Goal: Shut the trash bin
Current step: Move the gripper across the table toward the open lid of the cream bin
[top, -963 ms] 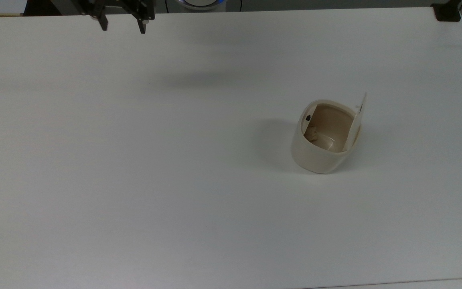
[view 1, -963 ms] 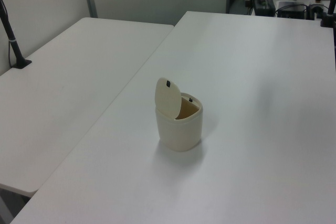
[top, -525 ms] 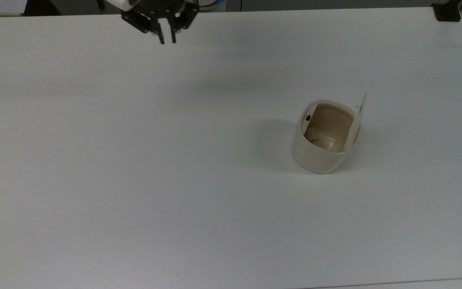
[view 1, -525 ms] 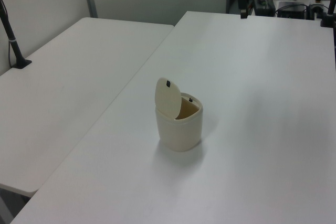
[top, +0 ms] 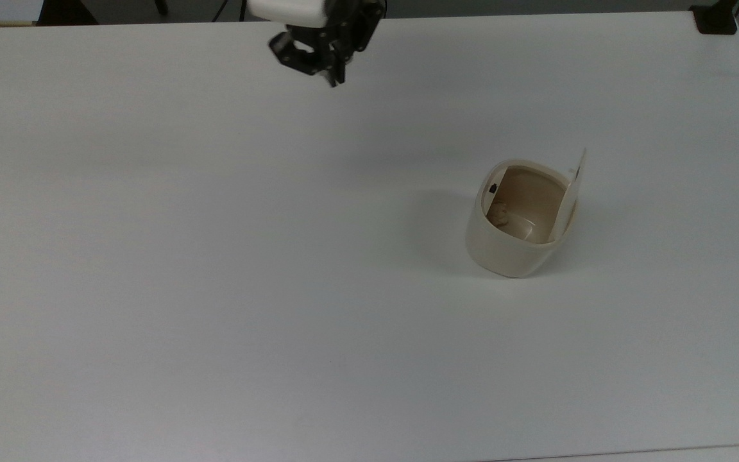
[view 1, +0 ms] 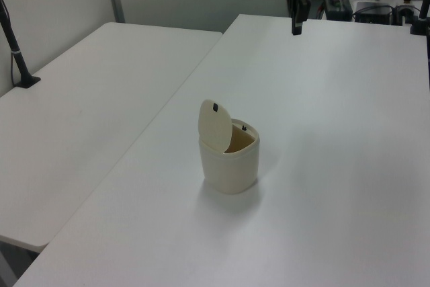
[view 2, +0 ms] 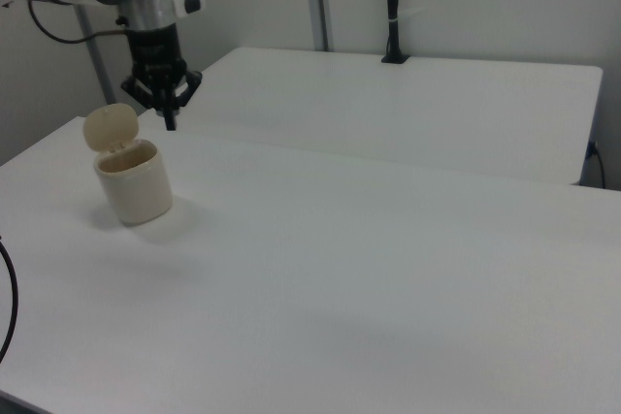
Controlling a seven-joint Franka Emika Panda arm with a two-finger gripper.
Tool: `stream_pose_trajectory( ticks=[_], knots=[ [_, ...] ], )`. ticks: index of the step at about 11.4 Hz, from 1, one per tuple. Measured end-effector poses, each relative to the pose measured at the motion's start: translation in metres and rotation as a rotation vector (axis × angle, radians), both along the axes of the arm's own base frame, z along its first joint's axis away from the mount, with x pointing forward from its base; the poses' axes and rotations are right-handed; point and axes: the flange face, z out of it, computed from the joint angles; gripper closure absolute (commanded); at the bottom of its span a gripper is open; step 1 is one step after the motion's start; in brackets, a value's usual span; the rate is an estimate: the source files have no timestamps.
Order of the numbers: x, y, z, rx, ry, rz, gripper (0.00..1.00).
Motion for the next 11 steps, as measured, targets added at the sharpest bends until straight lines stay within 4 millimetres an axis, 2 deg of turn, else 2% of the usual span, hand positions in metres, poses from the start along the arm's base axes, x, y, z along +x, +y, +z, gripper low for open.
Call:
stream_pose_trajectory(
  ticks=[3, 8, 9, 11],
  knots=[
    [0.0, 0.065, 0.01, 0.04, -0.104, 0.106, 1.0],
    [-0.002, 0.142, 0.042, 0.088, -0.337, 0.217, 1.0],
    [-0.002, 0.159, 0.039, 0.094, -0.362, 0.239, 1.0],
    [0.005, 0.184, 0.019, 0.093, -0.386, 0.267, 1.0]
  ],
)
